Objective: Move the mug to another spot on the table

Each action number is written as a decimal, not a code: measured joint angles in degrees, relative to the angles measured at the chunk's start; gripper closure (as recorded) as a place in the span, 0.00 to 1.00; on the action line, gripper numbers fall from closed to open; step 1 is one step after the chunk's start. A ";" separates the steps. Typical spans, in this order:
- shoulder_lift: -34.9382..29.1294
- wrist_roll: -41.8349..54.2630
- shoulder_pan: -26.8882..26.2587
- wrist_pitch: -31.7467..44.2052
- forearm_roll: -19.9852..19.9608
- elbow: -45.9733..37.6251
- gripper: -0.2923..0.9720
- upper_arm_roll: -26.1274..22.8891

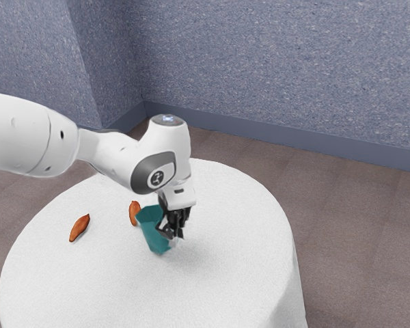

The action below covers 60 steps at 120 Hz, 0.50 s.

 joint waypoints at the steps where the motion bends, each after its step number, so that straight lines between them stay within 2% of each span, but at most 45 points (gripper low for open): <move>1: -0.05 -0.28 0.03 -0.20 0.32 0.07 0.72 -0.13; 15: -0.54 -4.38 -0.03 -3.29 4.59 1.37 0.74 -1.67; 36: -1.06 -9.98 -0.03 -7.26 7.53 1.78 0.74 -2.29; 60: -0.96 -15.01 -0.03 -10.15 10.45 2.13 0.75 0.88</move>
